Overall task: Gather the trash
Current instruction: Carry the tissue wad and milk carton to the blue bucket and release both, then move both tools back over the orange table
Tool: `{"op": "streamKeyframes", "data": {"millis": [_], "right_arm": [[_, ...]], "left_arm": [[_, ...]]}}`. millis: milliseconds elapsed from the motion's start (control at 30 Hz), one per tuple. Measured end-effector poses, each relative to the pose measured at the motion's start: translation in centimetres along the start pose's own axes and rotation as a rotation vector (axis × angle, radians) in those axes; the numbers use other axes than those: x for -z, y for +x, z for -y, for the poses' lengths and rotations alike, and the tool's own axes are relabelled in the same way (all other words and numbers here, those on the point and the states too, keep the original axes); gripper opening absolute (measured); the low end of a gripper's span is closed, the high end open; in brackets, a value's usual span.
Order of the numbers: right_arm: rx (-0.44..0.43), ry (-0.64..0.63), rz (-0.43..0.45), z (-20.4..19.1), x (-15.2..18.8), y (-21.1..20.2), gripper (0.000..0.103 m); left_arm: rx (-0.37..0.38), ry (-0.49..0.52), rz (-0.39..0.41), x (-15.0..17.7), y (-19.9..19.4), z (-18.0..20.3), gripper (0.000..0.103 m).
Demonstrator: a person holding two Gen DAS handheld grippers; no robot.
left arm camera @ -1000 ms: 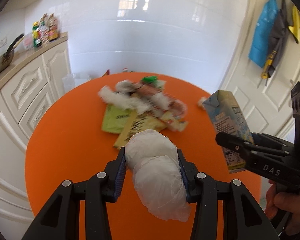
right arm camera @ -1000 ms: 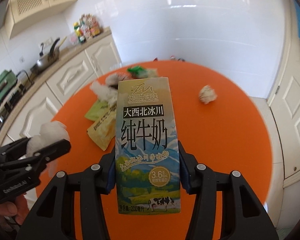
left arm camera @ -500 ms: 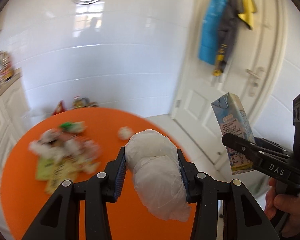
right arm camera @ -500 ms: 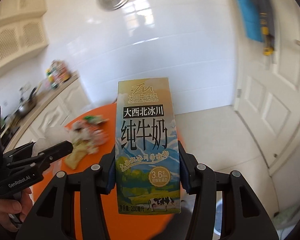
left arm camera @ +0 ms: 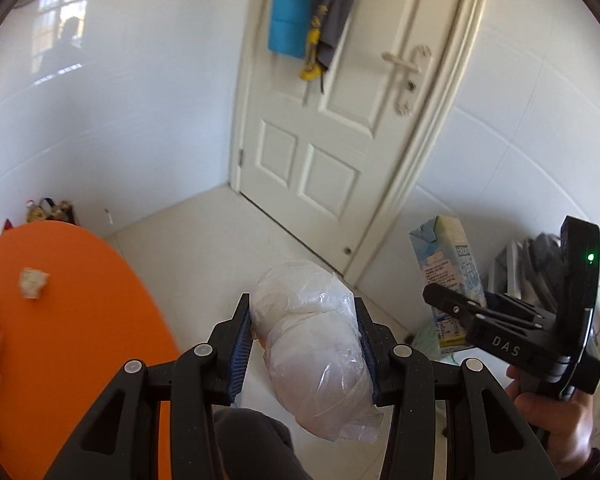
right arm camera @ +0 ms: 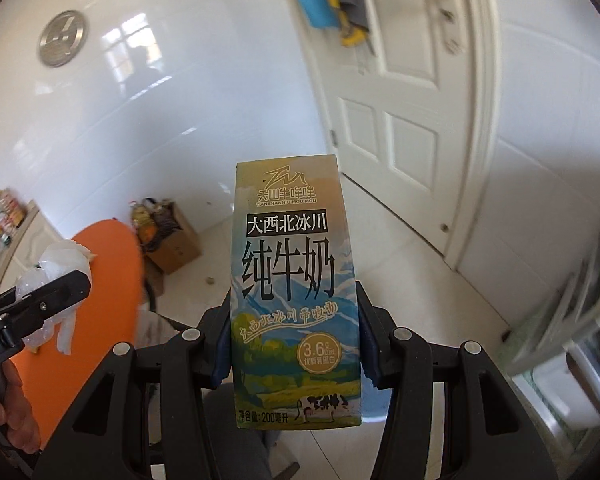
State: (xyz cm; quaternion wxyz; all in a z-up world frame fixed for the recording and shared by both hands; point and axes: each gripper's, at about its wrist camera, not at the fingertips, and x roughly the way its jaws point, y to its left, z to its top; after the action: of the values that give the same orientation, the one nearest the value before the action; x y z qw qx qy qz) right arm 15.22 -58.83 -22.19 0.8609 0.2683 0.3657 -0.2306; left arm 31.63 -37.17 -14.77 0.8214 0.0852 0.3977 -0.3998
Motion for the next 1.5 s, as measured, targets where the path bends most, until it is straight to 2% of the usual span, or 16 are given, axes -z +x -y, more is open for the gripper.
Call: {"op": "streamKeyframes", "data": {"millis": [300, 533, 567, 600, 667, 733, 800, 867, 900, 967, 1067, 1200, 1367, 1500], "right_arm": [[0.072, 0.156, -0.169, 7.2, 3.7, 8.5, 0.051], [0.1, 0.213, -0.249, 9.8, 5.1, 12.9, 0.054], [0.106, 0.216, -0.258, 10.0, 5.4, 13.3, 0.054], [0.109, 0.225, -0.267, 10.4, 5.7, 13.8, 0.054], [0.113, 0.247, -0.275, 10.9, 6.0, 14.6, 0.062], [0.127, 0.264, -0.275, 11.7, 6.4, 15.3, 0.079], [0.137, 0.272, -0.279, 12.1, 6.6, 15.5, 0.081], [0.146, 0.286, -0.28, 12.4, 6.7, 15.7, 0.088], [0.15, 0.292, -0.279, 12.5, 6.8, 15.6, 0.095], [0.165, 0.301, -0.279, 12.5, 6.9, 15.4, 0.102], [0.181, 0.31, -0.283, 12.3, 6.9, 15.0, 0.103], [0.188, 0.295, -0.264, 11.2, 6.5, 13.8, 0.103], [0.177, 0.265, -0.224, 9.0, 5.4, 11.3, 0.103], [0.164, 0.229, -0.159, 6.5, 3.8, 8.2, 0.103]], "left_arm": [[0.075, 0.01, -0.266, -0.4, 13.8, 1.5, 0.042], [0.118, -0.022, -0.433, -0.7, 23.3, 1.4, 0.045], [0.126, -0.017, -0.447, -1.1, 24.3, 1.3, 0.05], [0.123, -0.006, -0.462, -1.7, 25.5, 1.5, 0.063], [0.104, 0.018, -0.467, -2.2, 26.9, 1.7, 0.076], [0.095, 0.034, -0.479, -2.6, 28.4, 2.2, 0.08], [0.083, 0.036, -0.49, -3.3, 29.3, 1.9, 0.083], [0.066, 0.036, -0.493, -3.8, 30.4, 2.6, 0.083], [0.057, 0.037, -0.488, -3.9, 30.5, 2.5, 0.084], [0.033, 0.046, -0.474, -4.1, 30.5, 2.8, 0.086], [-0.016, 0.072, -0.429, -4.1, 29.0, 3.4, 0.091], [-0.059, 0.099, -0.388, -3.5, 26.5, 4.4, 0.092], [-0.067, 0.095, -0.308, -2.7, 20.9, 4.3, 0.092], [-0.062, 0.087, -0.243, -2.2, 15.6, 3.7, 0.093]]}}
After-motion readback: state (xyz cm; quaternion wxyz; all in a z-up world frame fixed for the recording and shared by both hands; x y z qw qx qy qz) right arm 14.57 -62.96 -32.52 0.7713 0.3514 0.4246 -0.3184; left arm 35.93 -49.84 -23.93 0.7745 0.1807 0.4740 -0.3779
